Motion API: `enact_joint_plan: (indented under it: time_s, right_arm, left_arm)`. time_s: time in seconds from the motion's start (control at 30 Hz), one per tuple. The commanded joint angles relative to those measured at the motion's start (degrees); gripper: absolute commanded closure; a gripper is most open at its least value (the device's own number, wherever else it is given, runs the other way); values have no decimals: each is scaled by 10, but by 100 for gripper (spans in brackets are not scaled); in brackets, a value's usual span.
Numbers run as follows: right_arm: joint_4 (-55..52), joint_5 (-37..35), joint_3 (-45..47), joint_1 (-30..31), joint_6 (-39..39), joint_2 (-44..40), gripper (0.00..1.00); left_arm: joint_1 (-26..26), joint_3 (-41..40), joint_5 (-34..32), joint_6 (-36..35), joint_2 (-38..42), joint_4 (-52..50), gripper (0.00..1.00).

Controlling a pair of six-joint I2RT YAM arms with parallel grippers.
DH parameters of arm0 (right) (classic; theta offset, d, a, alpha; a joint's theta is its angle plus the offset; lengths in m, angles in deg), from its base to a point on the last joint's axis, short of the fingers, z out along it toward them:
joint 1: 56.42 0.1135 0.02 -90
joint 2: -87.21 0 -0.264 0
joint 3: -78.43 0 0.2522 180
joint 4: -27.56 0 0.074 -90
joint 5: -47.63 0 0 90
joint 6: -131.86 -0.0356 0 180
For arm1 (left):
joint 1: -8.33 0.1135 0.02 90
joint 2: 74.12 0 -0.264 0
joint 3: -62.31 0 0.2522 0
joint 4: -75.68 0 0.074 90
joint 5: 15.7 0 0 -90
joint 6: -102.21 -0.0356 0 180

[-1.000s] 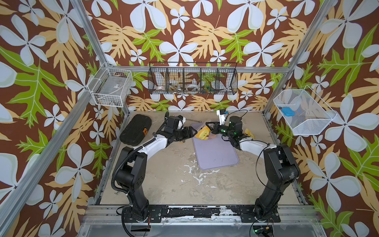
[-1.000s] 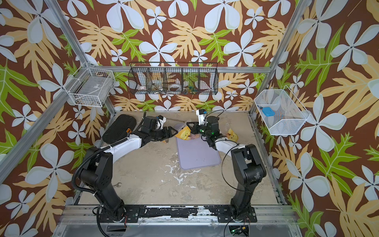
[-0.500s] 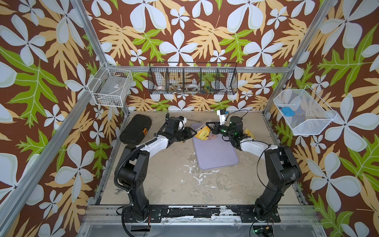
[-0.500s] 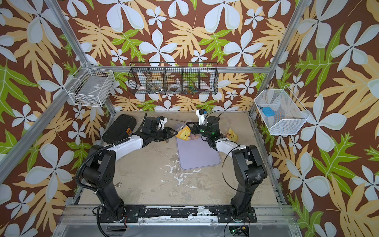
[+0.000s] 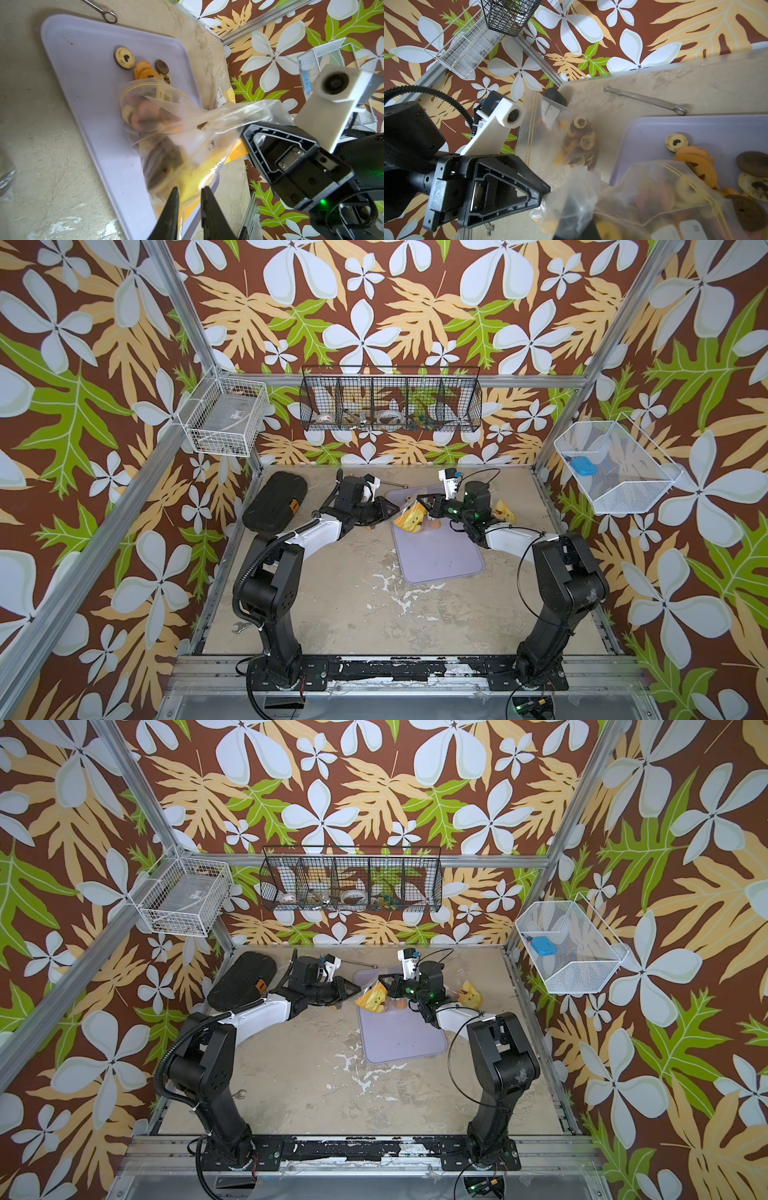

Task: Pour cookies out of the ziploc bag
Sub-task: 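Pour the cookies out of the ziploc bag onto the tray.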

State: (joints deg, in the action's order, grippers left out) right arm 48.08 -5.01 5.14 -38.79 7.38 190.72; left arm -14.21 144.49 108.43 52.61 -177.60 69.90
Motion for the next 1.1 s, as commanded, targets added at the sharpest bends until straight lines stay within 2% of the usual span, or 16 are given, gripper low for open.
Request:
enact_joint_plan:
  time_s: [0.0,0.1,0.17,0.27,0.5,0.83,1.07]
  right_arm:
    - [28,5,-11,-1,-4,-13,98]
    - [26,2,-14,-4,-7,-19,98]
    - [31,5,-12,-8,-12,-14,98]
    - [45,16,-5,-15,-23,-2,98]
    - [61,23,6,-20,-36,-6,98]
    - [53,20,12,-22,-32,-9,98]
    - [44,21,1,-25,-29,3,98]
  left_arm:
    - [0,-2,6,1,9,18,73]
    - [3,-16,-23,-7,26,7,55]
    - [6,-36,-40,-2,36,12,30]
    - [7,-71,-53,11,48,32,7]
    - [-3,-89,-8,51,26,96,0]
    - [-51,-1,21,134,-18,149,0]
    - [-51,33,32,140,2,132,0]
